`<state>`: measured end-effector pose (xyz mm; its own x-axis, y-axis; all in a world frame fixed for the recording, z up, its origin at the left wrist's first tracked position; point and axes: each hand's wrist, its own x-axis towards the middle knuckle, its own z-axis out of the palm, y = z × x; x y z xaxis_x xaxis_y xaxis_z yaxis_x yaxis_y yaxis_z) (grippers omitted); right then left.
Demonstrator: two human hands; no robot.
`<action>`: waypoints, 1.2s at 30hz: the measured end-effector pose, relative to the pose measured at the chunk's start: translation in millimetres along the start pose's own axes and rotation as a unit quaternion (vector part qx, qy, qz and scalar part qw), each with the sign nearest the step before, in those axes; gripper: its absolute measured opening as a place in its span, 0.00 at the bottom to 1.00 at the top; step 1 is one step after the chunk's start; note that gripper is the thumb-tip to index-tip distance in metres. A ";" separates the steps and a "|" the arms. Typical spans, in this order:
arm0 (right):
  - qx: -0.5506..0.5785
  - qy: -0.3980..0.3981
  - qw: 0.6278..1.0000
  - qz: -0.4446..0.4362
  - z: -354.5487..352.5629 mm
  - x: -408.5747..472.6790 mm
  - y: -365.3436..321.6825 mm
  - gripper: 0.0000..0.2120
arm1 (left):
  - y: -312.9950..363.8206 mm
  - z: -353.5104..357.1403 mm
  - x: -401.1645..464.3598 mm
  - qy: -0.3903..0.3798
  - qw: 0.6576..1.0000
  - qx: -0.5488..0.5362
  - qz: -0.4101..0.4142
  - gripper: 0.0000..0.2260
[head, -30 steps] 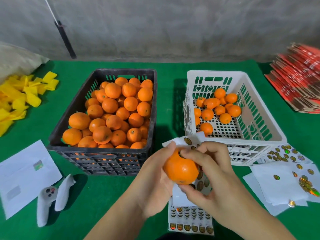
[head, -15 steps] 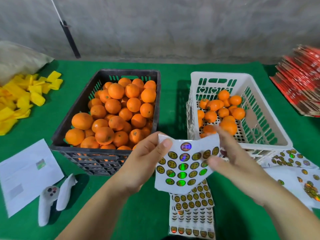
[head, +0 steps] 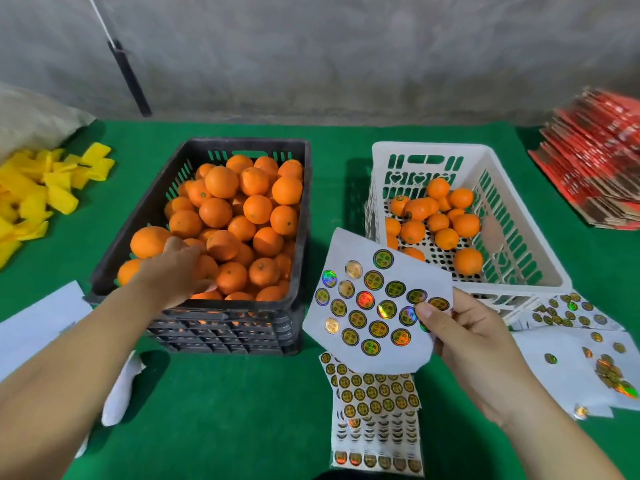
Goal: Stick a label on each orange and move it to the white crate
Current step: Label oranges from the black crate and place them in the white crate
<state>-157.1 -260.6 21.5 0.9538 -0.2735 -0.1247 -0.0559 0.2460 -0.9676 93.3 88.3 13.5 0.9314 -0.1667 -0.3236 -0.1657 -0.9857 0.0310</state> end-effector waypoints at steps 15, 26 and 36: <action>-0.010 -0.057 0.998 0.023 1.4 -4.7 -17.4 0.20 | 115.6 -3.8 -136.1 -0.213 0.603 -0.733 0.233 0.43; -0.529 0.038 0.745 -0.405 36.4 -20.9 -29.2 0.18 | 144.9 14.3 -158.9 -0.167 0.613 -0.728 0.259 0.33; -0.650 -0.107 0.686 -0.309 27.8 -19.9 -51.4 0.25 | 147.0 13.1 -163.7 -0.194 0.598 -0.736 0.252 0.32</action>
<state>-165.0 -241.9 79.8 0.9274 0.2254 0.2986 0.2958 -0.9304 -0.2166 -87.8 -29.0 58.6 0.6912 -0.7146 -0.1079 0.3367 0.1863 0.9230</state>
